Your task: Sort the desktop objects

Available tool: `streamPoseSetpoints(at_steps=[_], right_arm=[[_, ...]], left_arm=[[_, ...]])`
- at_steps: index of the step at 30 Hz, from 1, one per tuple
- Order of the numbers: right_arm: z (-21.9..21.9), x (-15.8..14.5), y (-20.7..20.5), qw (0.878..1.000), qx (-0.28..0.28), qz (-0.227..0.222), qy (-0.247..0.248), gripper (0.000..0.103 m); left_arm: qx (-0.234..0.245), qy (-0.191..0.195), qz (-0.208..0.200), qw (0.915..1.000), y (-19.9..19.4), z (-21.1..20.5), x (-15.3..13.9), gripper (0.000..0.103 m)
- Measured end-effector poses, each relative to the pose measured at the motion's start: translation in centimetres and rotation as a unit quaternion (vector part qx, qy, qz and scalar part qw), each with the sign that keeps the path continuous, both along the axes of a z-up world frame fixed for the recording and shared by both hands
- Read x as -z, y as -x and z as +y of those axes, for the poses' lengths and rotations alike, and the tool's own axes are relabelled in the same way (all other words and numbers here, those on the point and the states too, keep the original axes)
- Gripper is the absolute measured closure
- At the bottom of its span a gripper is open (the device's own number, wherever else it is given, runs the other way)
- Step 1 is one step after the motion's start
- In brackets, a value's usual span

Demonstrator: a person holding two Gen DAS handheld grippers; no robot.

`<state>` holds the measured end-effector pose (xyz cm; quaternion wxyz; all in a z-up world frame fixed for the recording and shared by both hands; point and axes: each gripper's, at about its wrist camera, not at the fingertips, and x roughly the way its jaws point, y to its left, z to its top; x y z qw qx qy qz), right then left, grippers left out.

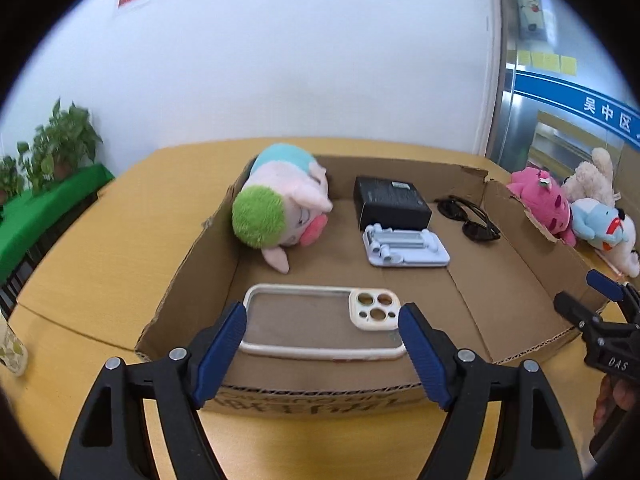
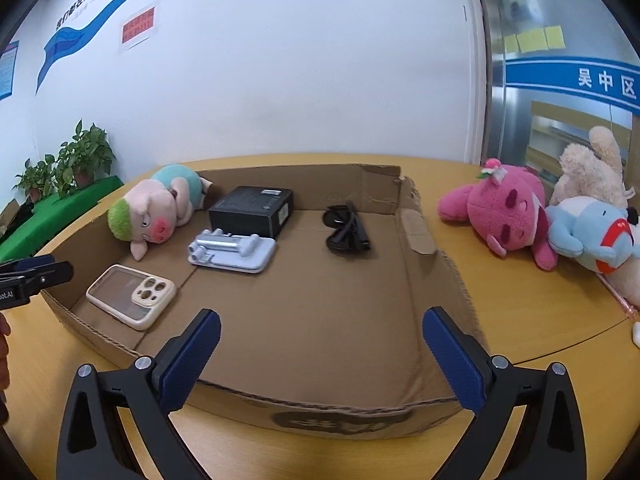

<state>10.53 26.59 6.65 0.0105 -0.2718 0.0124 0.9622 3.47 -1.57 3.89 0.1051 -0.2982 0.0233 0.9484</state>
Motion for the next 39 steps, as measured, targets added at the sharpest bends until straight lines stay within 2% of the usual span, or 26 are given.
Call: streamPoseSetpoints(at_steps=[4, 5, 7, 12, 39], right_arm=[[-1.5, 0.7, 0.5, 1.000, 0.023, 0.006, 0.001, 0.000], [-1.8, 0.8, 0.7, 1.000, 0.026, 0.012, -0.003, 0.000], [-2.2, 1.0, 0.9, 0.999, 0.028, 0.016, -0.006, 0.000], [-2.4, 1.2, 0.9, 0.999, 0.031, 0.035, -0.006, 0.000], [-2.5, 1.4, 1.3, 0.999, 0.014, 0.029, 0.005, 0.000]], left_arm=[[-0.004, 0.021, 0.012, 0.9997, 0.2, 1.8, 1.4, 0.023], [-0.012, 0.028, 0.026, 0.9992, 0.1, 2.2, 1.7, 0.023], [-0.011, 0.017, 0.041, 0.9989, 0.0, 2.3, 1.9, 0.018], [-0.013, 0.009, 0.079, 0.9968, -0.6, 2.4, 2.3, 0.015], [-0.010, 0.009, 0.080, 0.9967, -0.6, 2.6, 2.2, 0.014]])
